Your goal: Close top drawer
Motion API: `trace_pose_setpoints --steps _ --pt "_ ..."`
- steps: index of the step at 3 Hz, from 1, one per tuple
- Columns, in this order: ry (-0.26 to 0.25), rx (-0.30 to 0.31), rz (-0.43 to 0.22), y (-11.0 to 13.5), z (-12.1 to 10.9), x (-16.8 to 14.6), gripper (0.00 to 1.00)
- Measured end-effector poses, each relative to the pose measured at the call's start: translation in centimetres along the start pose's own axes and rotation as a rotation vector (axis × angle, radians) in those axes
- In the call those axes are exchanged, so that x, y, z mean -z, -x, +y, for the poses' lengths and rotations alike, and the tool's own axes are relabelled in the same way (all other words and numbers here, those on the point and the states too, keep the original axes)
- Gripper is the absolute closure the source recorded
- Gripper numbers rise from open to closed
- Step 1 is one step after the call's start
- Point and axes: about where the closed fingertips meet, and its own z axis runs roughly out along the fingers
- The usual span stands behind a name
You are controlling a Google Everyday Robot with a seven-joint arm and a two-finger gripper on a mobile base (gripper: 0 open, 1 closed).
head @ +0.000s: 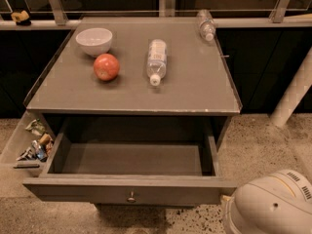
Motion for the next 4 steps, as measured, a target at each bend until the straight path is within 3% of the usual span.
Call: trace_pose_setpoints --steps 1,2,3,4 --pt "0.114 -0.24 -0.05 -0.2 -2.0 -1.9 0.0" --pt "0.157 -0.305 -0.087 0.2 -3.2 -2.5 0.0" --pt "0.195 -0.31 -0.138 0.5 -5.4 -3.2 0.0" --pt "0.199 -0.311 -0.145 0.5 -5.6 -3.3 0.0"
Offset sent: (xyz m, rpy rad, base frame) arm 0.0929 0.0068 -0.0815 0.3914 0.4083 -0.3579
